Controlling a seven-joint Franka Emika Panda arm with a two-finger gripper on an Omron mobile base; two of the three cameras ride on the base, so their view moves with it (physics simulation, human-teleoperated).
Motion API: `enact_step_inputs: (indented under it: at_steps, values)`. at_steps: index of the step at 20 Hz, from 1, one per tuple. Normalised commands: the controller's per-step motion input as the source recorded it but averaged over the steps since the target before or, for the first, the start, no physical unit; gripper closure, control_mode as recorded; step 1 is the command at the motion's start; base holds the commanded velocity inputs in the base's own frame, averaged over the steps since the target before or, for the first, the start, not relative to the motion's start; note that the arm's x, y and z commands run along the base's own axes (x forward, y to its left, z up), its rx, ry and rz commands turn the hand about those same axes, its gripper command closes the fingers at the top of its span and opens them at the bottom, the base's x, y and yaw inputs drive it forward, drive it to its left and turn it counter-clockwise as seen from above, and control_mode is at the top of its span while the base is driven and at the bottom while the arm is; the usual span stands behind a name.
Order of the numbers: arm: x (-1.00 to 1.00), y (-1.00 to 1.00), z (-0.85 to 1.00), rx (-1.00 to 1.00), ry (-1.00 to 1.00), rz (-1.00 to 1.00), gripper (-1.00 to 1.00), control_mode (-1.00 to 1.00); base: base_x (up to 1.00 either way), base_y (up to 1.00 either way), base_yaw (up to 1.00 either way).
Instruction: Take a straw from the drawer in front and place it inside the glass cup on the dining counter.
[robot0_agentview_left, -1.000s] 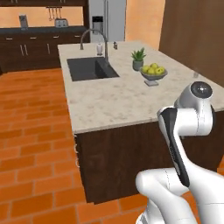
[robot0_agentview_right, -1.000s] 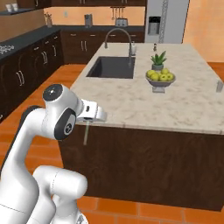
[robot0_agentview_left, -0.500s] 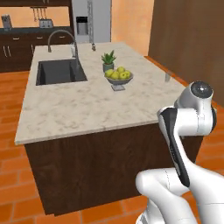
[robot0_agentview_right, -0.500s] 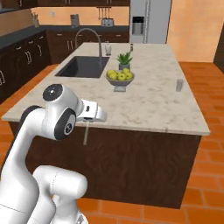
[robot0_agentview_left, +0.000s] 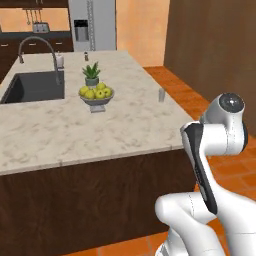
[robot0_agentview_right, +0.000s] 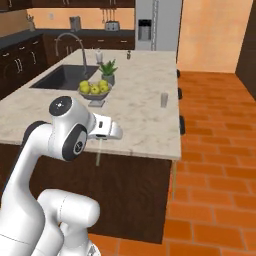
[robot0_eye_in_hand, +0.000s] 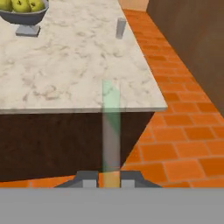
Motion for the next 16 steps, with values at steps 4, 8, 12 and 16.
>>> enact_step_inputs:
  at_steps: [4, 8, 12, 16]
  values:
    - [0.0, 0.0, 0.0, 0.0, 0.0, 0.0, 1.0, 1.0, 0.65, -1.0, 0.17]
    - [0.0, 0.0, 0.0, 0.0, 0.0, 0.0, 1.0, 1.0, 0.52, -1.0, 0.21]
    - [0.0, 0.0, 0.0, 0.0, 0.0, 0.0, 1.0, 1.0, 0.23, -1.0, 0.34]
    - [0.0, 0.0, 0.0, 0.0, 0.0, 0.0, 1.0, 1.0, 0.23, -0.96, 0.45]
